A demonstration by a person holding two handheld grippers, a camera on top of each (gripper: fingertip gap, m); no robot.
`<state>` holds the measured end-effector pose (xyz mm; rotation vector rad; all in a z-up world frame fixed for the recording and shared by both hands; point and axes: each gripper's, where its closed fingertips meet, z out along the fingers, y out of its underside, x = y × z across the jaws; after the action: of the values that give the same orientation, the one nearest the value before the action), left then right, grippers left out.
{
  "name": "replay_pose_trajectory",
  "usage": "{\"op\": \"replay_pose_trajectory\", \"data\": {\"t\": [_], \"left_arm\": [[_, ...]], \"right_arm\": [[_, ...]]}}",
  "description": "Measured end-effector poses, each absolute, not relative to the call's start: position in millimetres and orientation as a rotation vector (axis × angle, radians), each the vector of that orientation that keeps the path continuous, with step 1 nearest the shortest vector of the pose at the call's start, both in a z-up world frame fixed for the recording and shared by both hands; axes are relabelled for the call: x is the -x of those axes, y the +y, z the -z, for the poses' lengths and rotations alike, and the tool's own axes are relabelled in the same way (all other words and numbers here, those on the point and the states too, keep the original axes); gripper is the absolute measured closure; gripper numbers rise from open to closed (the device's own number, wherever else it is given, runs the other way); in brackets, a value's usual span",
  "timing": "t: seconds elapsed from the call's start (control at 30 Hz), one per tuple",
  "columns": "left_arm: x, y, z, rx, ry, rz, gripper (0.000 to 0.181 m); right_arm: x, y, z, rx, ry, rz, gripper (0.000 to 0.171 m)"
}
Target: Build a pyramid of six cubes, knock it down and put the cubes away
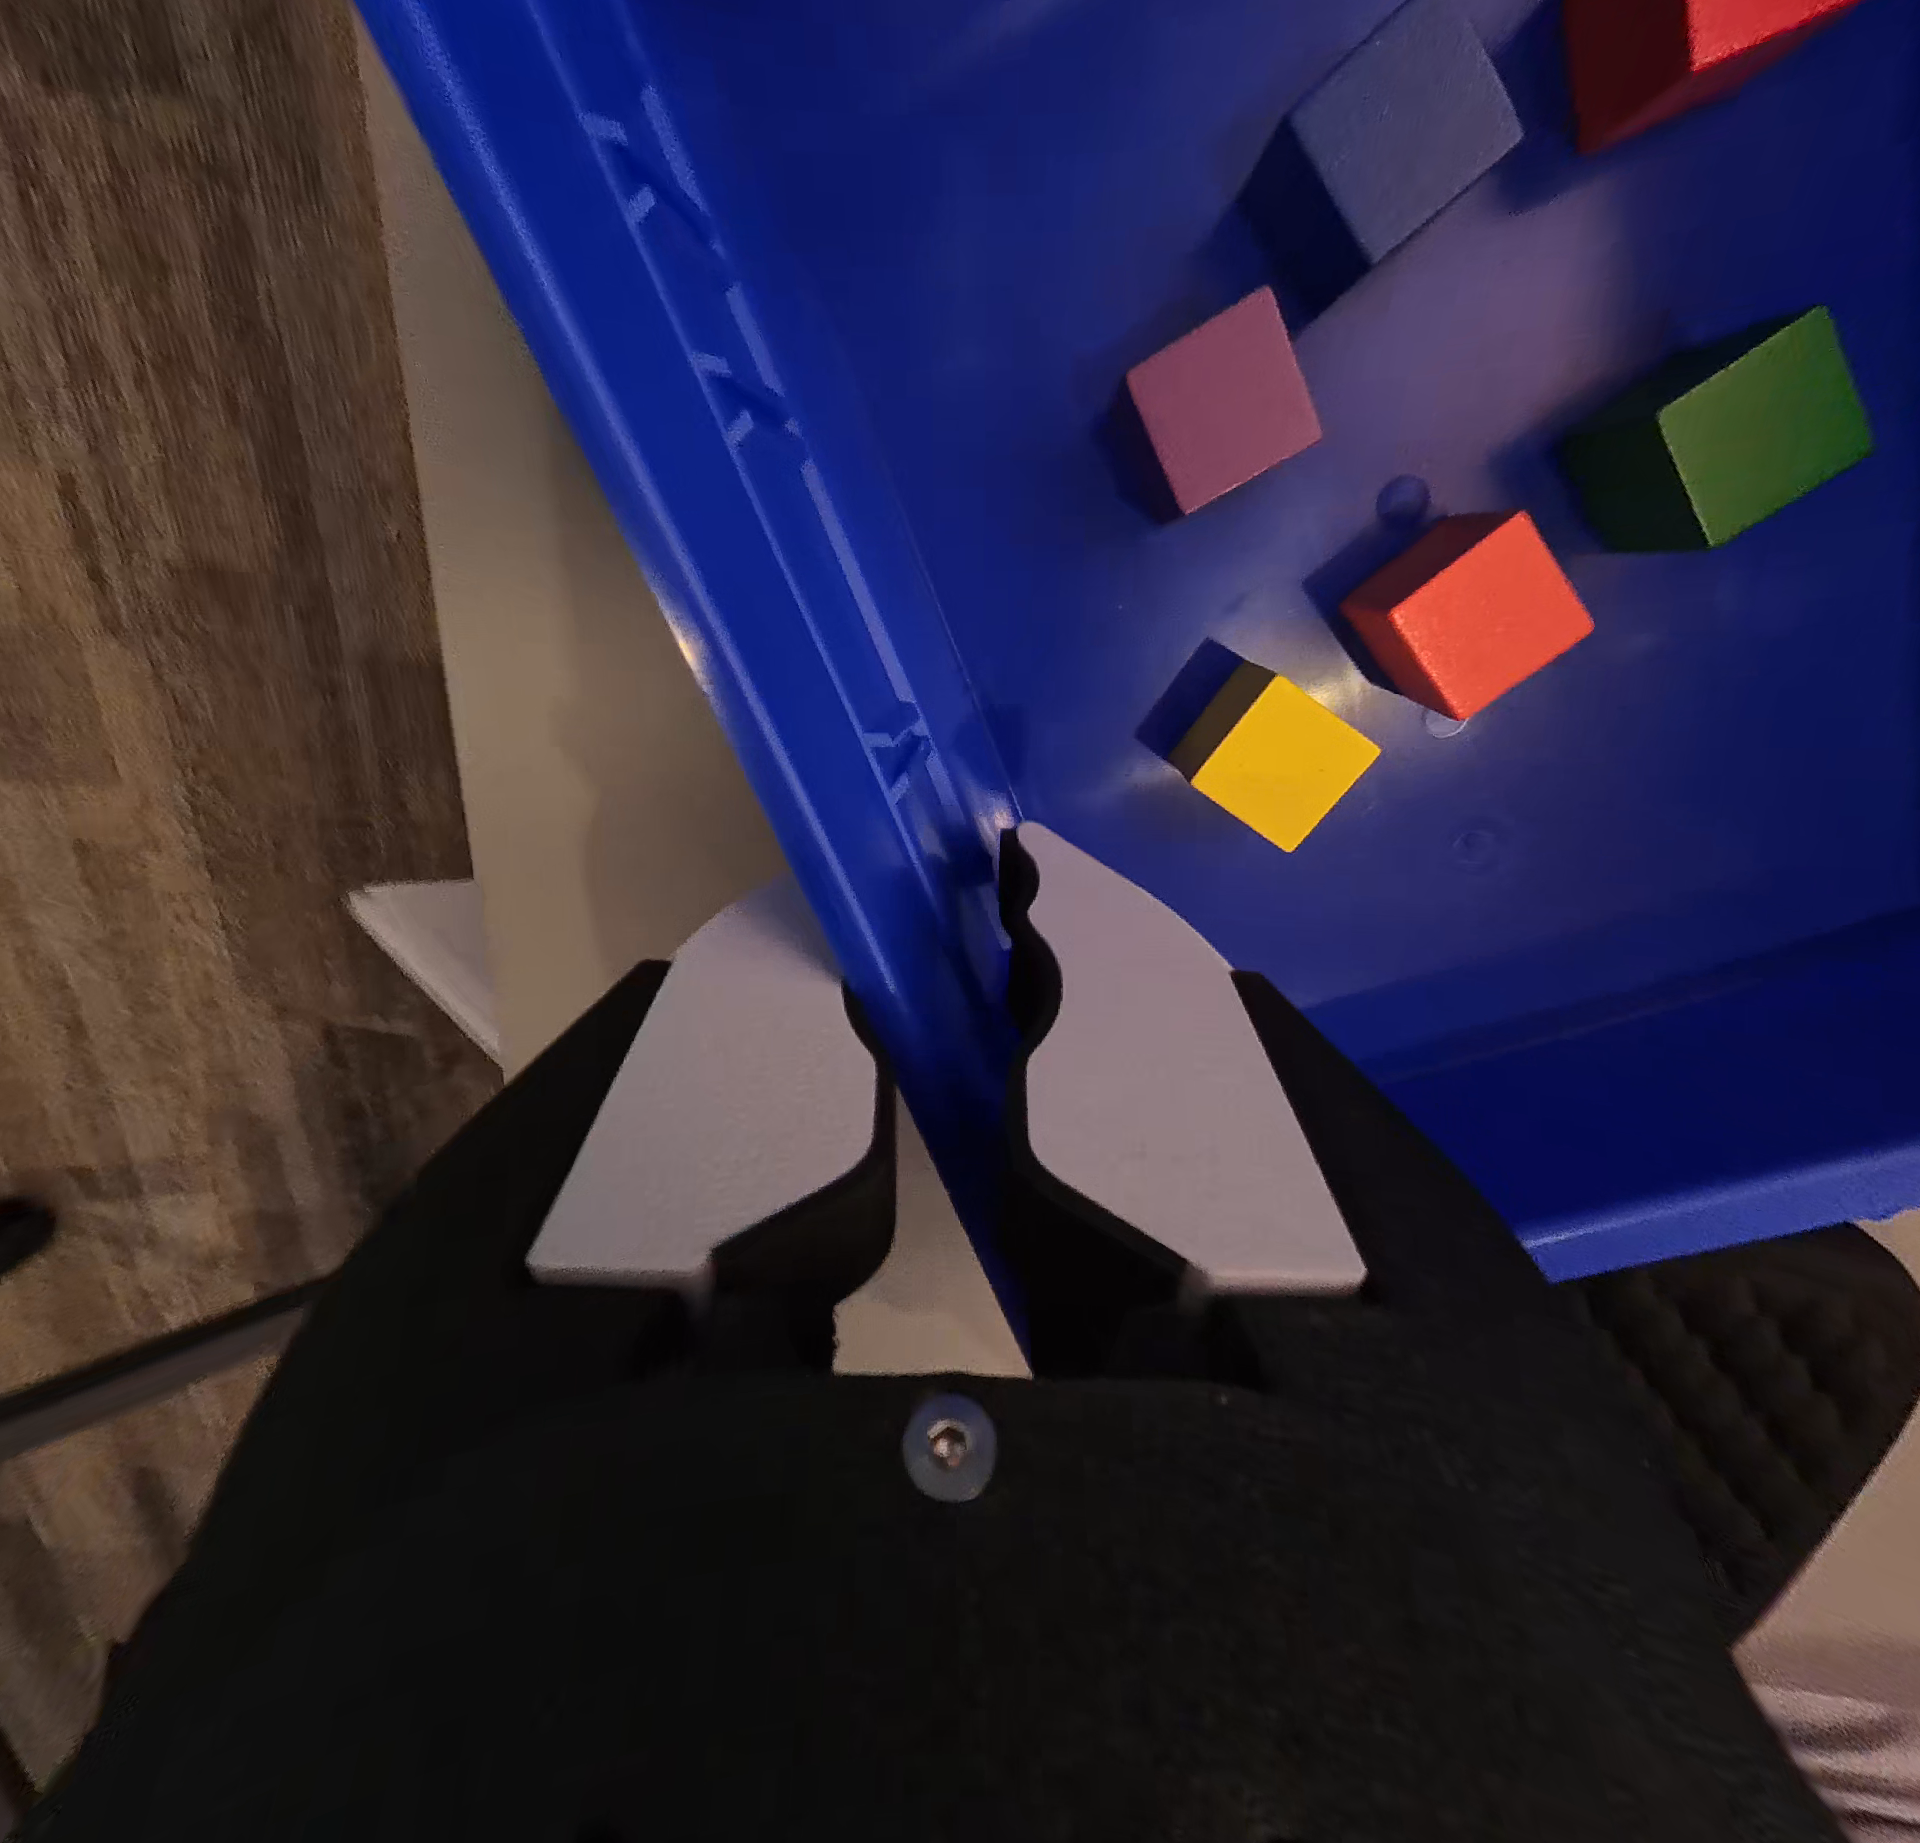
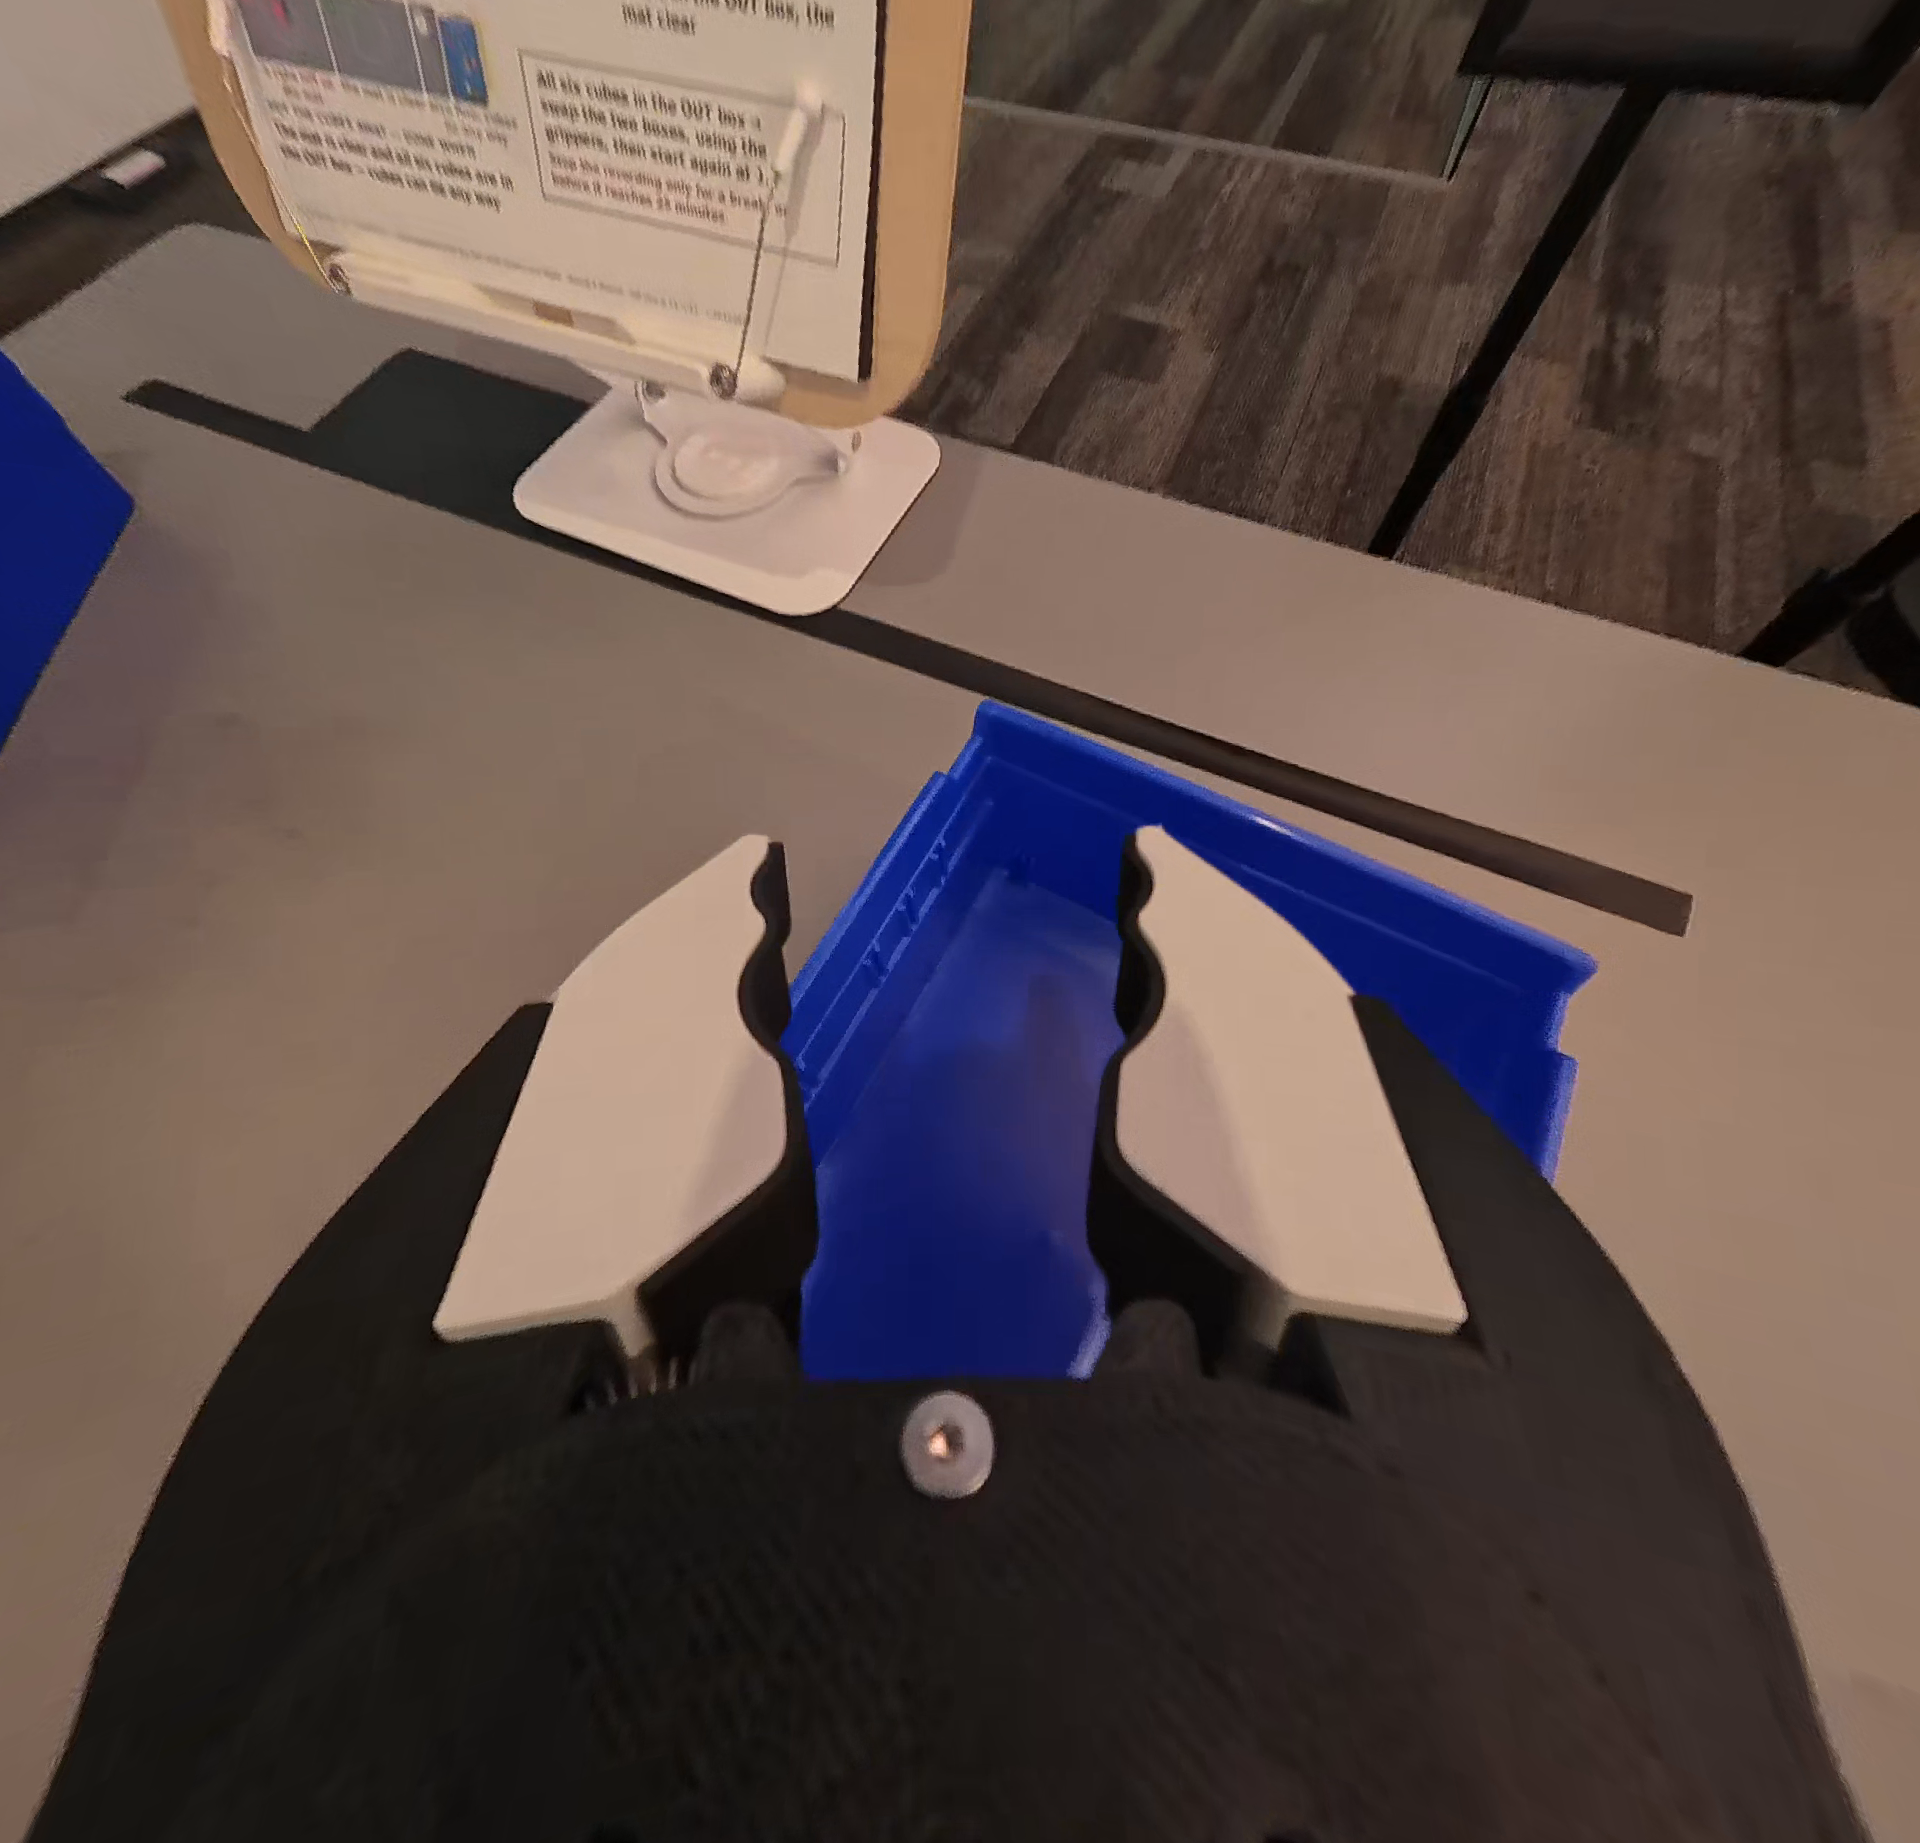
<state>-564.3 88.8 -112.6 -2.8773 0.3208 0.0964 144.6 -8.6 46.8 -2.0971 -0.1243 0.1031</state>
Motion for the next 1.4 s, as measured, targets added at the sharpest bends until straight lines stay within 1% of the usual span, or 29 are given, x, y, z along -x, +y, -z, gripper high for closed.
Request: {"op": "replay_pose_trajectory", "data": {"t": [0.1,0.33,0.53,0.7,0.77,0.83,0.87,0.9,1.0,1.07,1.13,1.17,1.23,1.4], "left_arm": [[553,101,113,2.817,0.478,-0.129,0.161],[518,127,113,2.645,0.825,-0.217,0.154],[498,119,113,2.659,0.844,-0.073,0.162],[497,120,110,2.617,0.852,-0.062,0.159],[491,131,92,2.517,0.783,-0.013,0.143],[484,140,57,2.359,0.689,0.09,0.143],[480,143,33,2.251,0.653,0.123,0.14],[476,143,6,2.133,0.63,0.156,0.133],[441,113,-55,1.837,0.726,0.354,0.129],[420,90,-69,1.696,0.858,0.372,0.134],[402,77,-60,1.63,1.037,0.281,0.146],[391,69,-46,1.638,1.156,0.26,0.148],[376,63,-11,1.714,1.351,0.216,0.148],[353,76,62,1.942,1.605,0.074,0.147]], "right_arm": [[-144,-7,-36,2.138,-0.132,-0.111,0.109],[-134,-8,-32,2.145,-0.159,-0.143,0.111],[-131,-6,-22,2.18,-0.183,-0.128,0.111],[-129,-3,-14,2.207,-0.195,-0.123,0.112],[-125,-2,-12,2.209,-0.208,-0.142,0.114],[-122,-2,-12,2.205,-0.205,-0.172,0.116],[-122,-1,-13,2.202,-0.202,-0.172,0.116],[-122,-1,-13,2.203,-0.201,-0.166,0.116],[-123,-2,-13,2.204,-0.201,-0.162,0.116],[-123,-2,-12,2.204,-0.202,-0.17,0.116],[-123,-2,-11,2.208,-0.203,-0.174,0.116],[-123,-2,-10,2.212,-0.204,-0.176,0.116],[-122,-3,-9,2.22,-0.206,-0.18,0.116],[-122,-4,-4,2.24,-0.208,-0.204,0.116]]}}
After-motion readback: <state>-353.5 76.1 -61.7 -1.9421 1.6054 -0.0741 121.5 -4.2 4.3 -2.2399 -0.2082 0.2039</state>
